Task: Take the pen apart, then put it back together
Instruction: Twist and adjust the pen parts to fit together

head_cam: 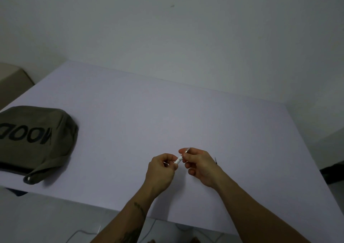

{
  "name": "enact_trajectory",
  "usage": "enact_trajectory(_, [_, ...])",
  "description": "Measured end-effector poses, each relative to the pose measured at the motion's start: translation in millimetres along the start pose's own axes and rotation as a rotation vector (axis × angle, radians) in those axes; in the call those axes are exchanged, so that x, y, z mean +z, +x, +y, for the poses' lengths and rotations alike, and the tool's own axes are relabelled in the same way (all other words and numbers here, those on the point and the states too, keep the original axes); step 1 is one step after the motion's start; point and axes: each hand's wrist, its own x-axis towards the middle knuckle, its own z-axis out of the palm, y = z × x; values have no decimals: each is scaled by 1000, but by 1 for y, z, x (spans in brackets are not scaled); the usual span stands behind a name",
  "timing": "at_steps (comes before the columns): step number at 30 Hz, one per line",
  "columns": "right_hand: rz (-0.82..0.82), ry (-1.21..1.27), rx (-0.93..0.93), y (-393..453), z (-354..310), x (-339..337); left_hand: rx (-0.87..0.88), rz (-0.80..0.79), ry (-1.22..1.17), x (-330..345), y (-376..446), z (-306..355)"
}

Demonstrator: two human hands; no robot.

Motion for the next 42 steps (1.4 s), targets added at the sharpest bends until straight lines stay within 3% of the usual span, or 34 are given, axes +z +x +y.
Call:
enact_trajectory(5, [97,-193,-34,2,-3,10,-4,-5,-12,0,-1,-1])
enact_trajectory(10, [15,-73,15,1,-2,8,-9,6,-25,-4,1,-2])
enact_trajectory(18, [81,-227,-51,4,1,14,-11,12,-13,-2,1,-4])
enact_trajectory(22, [17,-91,-39,3,0,8,-20,-4,-28,-4,3,-3])
enact_trajectory(29, [110,-187,-30,7,-3,8,-5,2,-32,1,2,1])
enact_trajectory(33, [13,-22,-13,5,-4,-1,-21,-33,-42,-1,5,5])
enact_trajectory(38, [72,-157,-14,9,-4,-2,-36,-45,-39,5,4,4])
enact_trajectory(42, [18,-62,19,10,-2,-5,-45,-33,-39,6,8,2])
